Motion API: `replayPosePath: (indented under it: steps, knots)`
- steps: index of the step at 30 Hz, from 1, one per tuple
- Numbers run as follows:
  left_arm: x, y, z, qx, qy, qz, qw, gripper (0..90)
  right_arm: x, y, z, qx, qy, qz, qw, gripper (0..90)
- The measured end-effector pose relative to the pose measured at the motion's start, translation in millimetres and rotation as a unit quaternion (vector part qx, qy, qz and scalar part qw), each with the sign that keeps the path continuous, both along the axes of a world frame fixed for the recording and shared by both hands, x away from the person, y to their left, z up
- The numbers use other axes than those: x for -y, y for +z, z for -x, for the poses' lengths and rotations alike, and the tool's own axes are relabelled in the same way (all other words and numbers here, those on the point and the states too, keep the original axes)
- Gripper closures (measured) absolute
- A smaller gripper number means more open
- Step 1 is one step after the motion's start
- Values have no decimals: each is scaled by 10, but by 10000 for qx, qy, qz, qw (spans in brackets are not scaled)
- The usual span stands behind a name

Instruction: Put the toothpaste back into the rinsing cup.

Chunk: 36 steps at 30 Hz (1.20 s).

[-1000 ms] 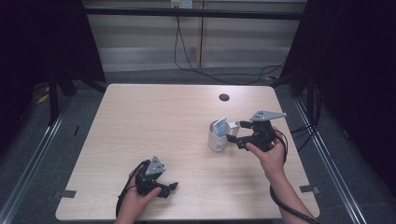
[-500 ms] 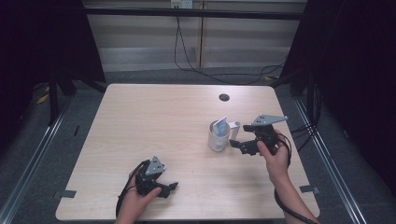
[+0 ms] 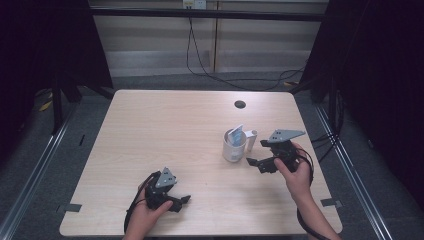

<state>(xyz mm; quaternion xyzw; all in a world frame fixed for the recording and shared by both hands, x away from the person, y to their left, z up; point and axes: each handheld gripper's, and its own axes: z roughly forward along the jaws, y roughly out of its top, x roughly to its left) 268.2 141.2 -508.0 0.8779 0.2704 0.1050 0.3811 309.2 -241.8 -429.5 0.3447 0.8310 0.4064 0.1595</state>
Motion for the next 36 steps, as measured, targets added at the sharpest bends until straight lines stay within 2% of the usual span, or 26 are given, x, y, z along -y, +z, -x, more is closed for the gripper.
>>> replayPosePath:
  steps: [11,20,25,36]
  knots:
    - [0,0,0,0,-2,-1,10000,150,36,-96,68,-131,49,-64,9999,139]
    - [0,1,1,2,5,-11,10000,150,135,-211,118,-223,45,-34,9997,139]
    - [0,0,0,-3,0,-2,10000,150,181,-260,155,-278,62,-112,9995,140]
    - [0,0,0,1,-2,-3,10000,150,314,-368,249,-323,-5,-7,9995,140]
